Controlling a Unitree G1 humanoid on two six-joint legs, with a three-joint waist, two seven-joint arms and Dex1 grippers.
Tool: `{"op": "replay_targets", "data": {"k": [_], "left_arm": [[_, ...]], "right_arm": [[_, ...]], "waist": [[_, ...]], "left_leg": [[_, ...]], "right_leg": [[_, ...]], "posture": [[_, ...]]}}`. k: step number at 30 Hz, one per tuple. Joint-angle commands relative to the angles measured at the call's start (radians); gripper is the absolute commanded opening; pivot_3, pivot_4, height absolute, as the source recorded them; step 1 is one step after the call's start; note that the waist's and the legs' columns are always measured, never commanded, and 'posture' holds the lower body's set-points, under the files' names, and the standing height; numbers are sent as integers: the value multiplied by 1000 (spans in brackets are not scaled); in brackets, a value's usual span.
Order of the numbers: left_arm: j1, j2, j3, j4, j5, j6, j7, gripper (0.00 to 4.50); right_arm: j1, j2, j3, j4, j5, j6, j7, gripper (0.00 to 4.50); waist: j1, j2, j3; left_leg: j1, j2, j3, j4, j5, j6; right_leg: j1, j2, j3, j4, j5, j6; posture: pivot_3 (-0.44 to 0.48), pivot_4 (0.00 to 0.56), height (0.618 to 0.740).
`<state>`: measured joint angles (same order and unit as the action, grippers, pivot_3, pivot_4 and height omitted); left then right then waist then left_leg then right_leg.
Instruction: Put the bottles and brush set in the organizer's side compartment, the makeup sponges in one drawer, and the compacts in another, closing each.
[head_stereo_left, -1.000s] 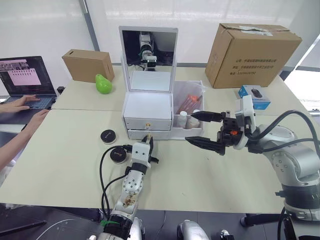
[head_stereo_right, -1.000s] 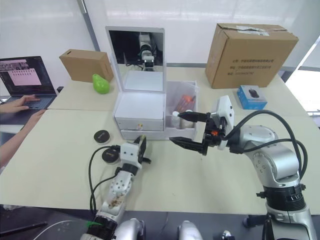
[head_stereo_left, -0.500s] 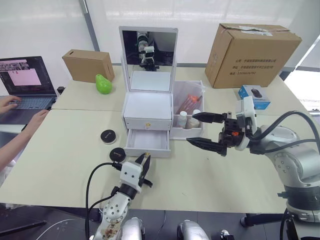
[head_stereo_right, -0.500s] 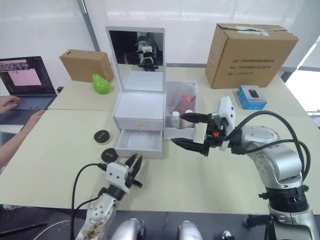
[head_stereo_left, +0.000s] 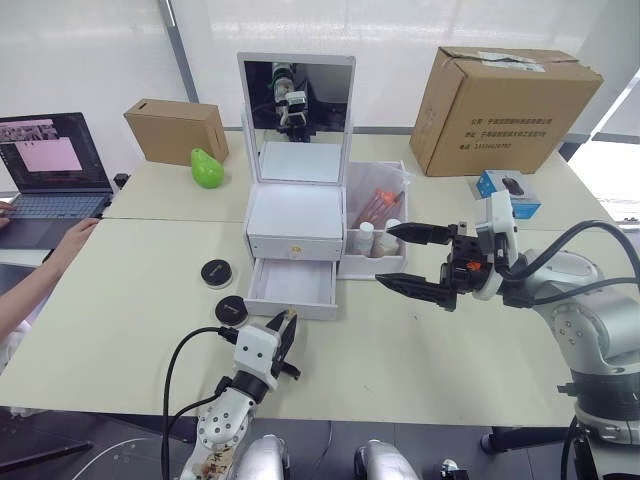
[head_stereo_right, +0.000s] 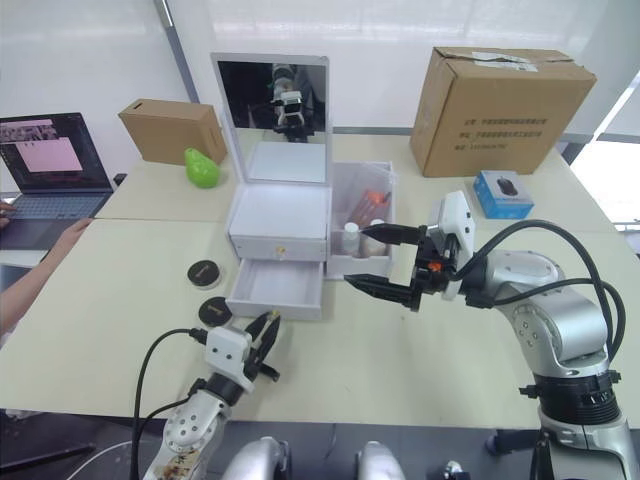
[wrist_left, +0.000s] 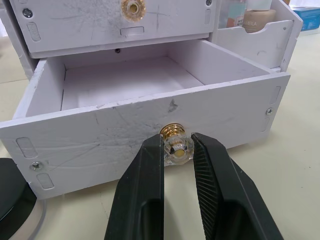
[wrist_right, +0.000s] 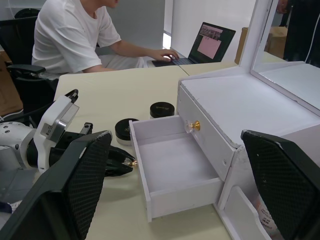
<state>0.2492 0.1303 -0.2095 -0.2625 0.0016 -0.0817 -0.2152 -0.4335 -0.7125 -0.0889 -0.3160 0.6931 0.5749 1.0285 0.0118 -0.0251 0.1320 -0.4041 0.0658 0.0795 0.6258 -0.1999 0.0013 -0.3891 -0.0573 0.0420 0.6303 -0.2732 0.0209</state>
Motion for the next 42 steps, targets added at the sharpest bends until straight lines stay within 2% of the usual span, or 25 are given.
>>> {"op": "replay_targets", "data": {"k": [1, 6, 11, 12, 16, 19, 24, 27, 30, 35, 42], "left_arm": [[-2, 4, -7, -42, -9, 2, -16, 1259], [-1, 24, 9, -55, -34, 1, -45, 2739], [32, 98, 70, -136, -129, 51, -123, 4378], [43, 121, 84, -160, -162, 75, -149, 4478], [83, 253, 189, -258, -350, 206, -277, 4478], [103, 390, 336, -284, -497, 310, -376, 4478], [79, 573, 607, -114, -617, 378, -516, 4478], [41, 661, 694, 42, -611, 386, -597, 4478], [-17, 724, 723, 197, -568, 354, -655, 4478], [-101, 753, 729, 312, -527, 320, -691, 4478], [-158, 748, 738, 349, -506, 317, -702, 4478]], "right_arm": [[-5, -11, -35, -30, 29, 2, 0, 4500], [8, -20, -51, -27, 28, 1, -1, 4500], [46, -38, -93, -34, 43, 10, -10, 4500], [56, -42, -103, -36, 48, 12, -14, 4500], [117, -63, -147, -42, 56, 17, -25, 4500], [178, -84, -207, -34, 59, 15, -32, 4500], [311, -121, -310, 5, 25, -15, -24, 4500], [406, -127, -374, 52, -7, -58, -11, 4500], [504, -112, -438, 101, -30, -105, 5, 4500], [630, -85, -479, 160, -64, -176, 41, 4500], [661, -56, -463, 156, -63, -208, 38, 4500]], "waist": [[0, 0, 0], [0, 0, 0], [-1, 0, 0], [-2, 0, 0], [-3, 0, 0], [-2, 0, 0], [0, 0, 1], [-1, 0, 1], [1, 0, 1], [0, 0, 1], [-9, 0, 1]], "left_leg": [[0, 0, 0, 0, 0, 0], [0, 0, 0, 0, 0, 0], [0, 1, 0, 0, 0, 0], [0, 1, 0, -1, 0, 0], [0, 2, 1, -1, 0, 0], [1, 2, 1, -1, 0, 0], [1, 1, 2, -1, 0, 0], [2, 2, 3, -2, 0, 0], [4, 1, 3, -2, 0, 0], [4, 3, 5, -4, -1, -1], [6, 3, 6, -8, -4, -7]], "right_leg": [[0, 0, 0, 0, 0, 0], [0, 0, 0, 0, 0, 0], [-1, 0, 0, 0, 0, -1], [-1, 0, 0, 0, 0, -1], [-1, 0, 0, 0, -1, -2], [-1, 0, 0, 0, -4, -6], [0, 0, 0, 0, -5, -8], [-1, -1, -1, 0, -6, -8], [-1, -1, -1, -1, -6, -8], [-1, -3, 0, -1, -6, -9], [-1, -3, 1, -1, -6, -8]], "posture": [[0, 150, 740], [0, 150, 740], [0, 150, 740], [0, 150, 740], [0, 150, 740], [0, 150, 740], [0, 150, 740], [0, 150, 740], [0, 150, 740], [0, 150, 740], [0, 150, 740]]}}
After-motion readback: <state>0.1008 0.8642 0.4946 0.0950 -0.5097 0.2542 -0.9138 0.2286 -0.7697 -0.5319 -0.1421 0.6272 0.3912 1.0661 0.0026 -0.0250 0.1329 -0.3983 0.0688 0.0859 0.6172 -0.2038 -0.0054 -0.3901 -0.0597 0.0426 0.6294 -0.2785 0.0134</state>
